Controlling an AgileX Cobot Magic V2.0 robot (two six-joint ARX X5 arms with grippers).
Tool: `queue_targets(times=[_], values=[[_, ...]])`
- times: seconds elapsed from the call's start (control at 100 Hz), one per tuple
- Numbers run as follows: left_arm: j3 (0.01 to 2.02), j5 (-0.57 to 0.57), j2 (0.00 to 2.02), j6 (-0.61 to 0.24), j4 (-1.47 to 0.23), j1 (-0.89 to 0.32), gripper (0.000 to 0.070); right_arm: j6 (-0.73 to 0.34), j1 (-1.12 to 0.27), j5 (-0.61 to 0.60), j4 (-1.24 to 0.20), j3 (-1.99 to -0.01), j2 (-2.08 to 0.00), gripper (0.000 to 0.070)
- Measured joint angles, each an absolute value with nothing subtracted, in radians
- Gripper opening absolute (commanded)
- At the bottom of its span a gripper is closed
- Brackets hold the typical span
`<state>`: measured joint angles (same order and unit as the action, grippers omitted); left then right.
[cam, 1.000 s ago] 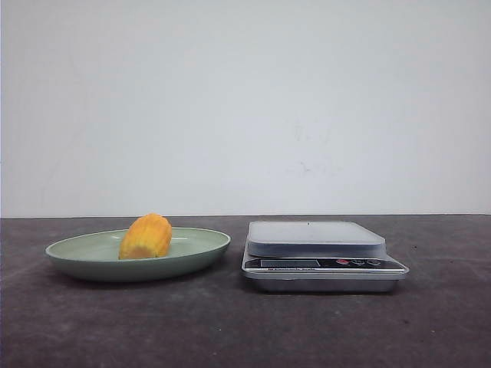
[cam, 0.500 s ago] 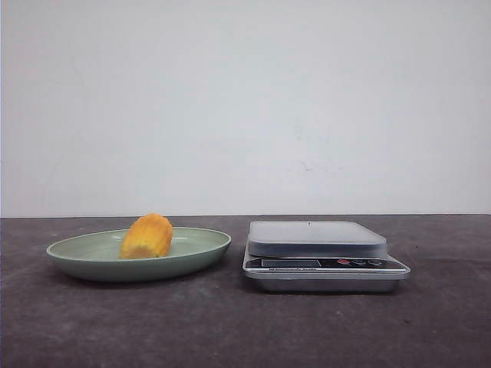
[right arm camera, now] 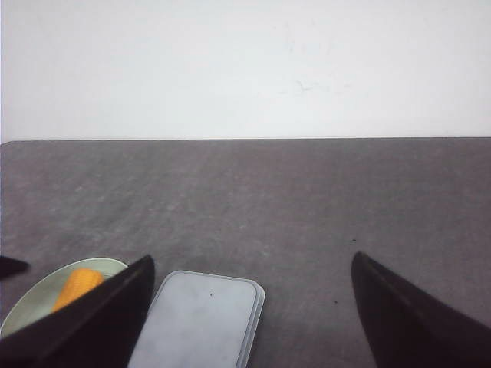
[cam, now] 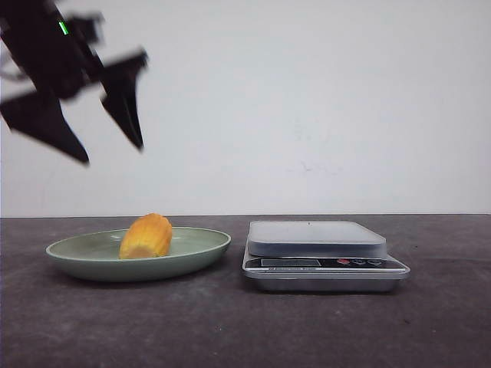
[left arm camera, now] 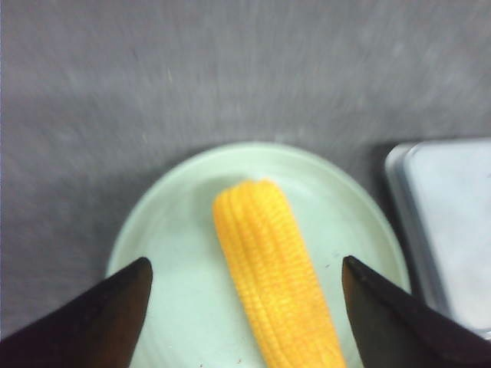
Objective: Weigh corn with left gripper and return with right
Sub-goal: 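Lower the left gripper onto the yellow corn cob and close it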
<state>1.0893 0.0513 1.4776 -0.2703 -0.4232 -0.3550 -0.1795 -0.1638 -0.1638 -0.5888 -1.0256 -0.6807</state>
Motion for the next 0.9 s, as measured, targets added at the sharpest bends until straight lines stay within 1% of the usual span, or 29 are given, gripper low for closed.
queue_targets(times=[0.32, 0.55, 0.59, 0.62, 0.66, 0.71, 0.76, 0.77, 0.8, 0.9], values=[[1.089, 0.031, 1.648, -0.302, -0.345, -0.444, 0.0471, -0.179, -0.164, -0.161, -0.589, -1.026, -0.681, 0.0514], [1.089, 0.003, 1.715, -0.309, -0.341, -0.457, 0.047, -0.17, -0.164, -0.16, -0.59, -1.026, -0.681, 0.0514], [1.089, 0.0, 1.721, -0.311, -0.341, -0.458, 0.0461, -0.168, -0.164, -0.16, -0.591, -1.026, -0.681, 0.0514], [1.089, -0.001, 1.724, -0.313, -0.341, -0.458, 0.043, -0.167, -0.164, -0.16, -0.591, -1.026, -0.681, 0.0514], [1.089, -0.002, 1.727, -0.314, -0.341, -0.458, 0.0347, -0.165, -0.164, -0.159, -0.591, -1.026, -0.681, 0.0513], [1.089, -0.001, 1.727, -0.315, -0.341, -0.459, 0.0205, -0.164, -0.164, -0.158, -0.592, -1.026, -0.681, 0.0513], [1.089, -0.002, 1.727, -0.315, -0.34, -0.463, 0.0023, -0.164, -0.164, -0.158, -0.591, -1.026, -0.681, 0.0513], [1.089, -0.002, 1.727, -0.315, -0.34, -0.463, 0.0, -0.164, -0.164, -0.158, -0.592, -1.026, -0.681, 0.0513], [1.089, -0.001, 1.727, -0.314, -0.339, -0.465, 0.0013, -0.164, -0.164, -0.158, -0.591, -1.026, -0.681, 0.0513], [1.089, -0.001, 1.727, -0.31, -0.339, -0.468, 0.001, -0.164, -0.164, -0.158, -0.592, -1.026, -0.681, 0.0512]])
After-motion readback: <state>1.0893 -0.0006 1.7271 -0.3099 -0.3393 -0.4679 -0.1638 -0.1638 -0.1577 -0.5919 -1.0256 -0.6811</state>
